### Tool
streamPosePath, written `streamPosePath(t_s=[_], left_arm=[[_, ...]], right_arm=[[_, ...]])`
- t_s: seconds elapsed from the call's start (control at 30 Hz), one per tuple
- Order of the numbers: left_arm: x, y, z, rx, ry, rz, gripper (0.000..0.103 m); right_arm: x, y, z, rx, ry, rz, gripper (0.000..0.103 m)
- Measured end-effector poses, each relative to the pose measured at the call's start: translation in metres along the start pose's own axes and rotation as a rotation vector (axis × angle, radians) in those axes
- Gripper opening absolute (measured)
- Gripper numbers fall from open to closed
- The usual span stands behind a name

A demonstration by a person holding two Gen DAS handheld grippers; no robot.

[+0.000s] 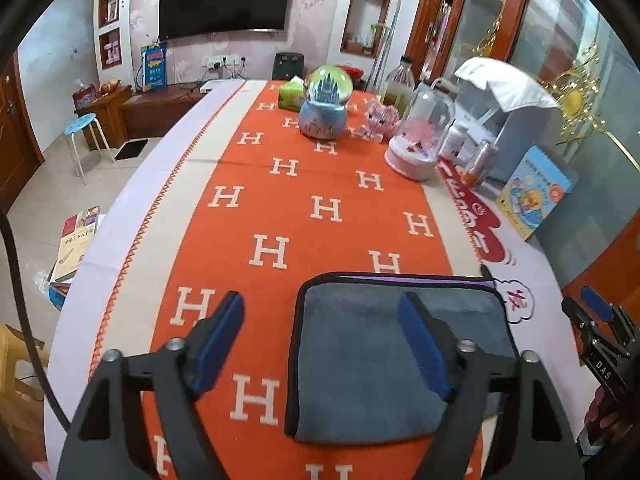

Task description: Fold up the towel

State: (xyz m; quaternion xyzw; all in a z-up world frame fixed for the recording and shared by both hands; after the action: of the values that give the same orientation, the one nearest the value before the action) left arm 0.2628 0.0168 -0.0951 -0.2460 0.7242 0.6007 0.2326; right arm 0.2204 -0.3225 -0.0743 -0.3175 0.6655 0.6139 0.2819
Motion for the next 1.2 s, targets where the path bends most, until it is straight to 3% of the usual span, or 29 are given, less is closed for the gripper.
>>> streamPosePath(t_s=[0.2, 0.57, 0.87, 1.2], left_arm=[[0.024, 0.037, 0.010, 0.004, 0.013, -0.014, 0.083], [0.087, 0.084, 0.030, -0.016, 0.042, 0.032, 0.083], [0.137, 0.112, 0.037, -0.018, 0.043, 0.093, 0.083], [0.161, 0.144, 0.014, -0.025, -0.038, 0.176, 0.083]], right_arm=[[0.014, 0.034, 0.005, -0.017, -0.015, -0.009, 0.065], [0.059, 0.080, 0.026, -0.042, -0.046, 0.039, 0.082], [0.093, 0.118, 0.039, -0.066, -0.069, 0.086, 0.083], [0.107, 0.157, 0.065, -0.116, -0.071, 0.218, 0.083]])
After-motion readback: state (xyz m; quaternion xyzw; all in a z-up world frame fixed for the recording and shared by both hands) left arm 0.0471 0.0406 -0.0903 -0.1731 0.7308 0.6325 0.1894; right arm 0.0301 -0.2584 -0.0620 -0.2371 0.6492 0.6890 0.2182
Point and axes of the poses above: each gripper's, at about its wrist camera, not at the fingertips, and y roughly against the way its jaws point, z to its left, x to its underside, the point moved 1 cm from there along -y, roughly the way its jaws point
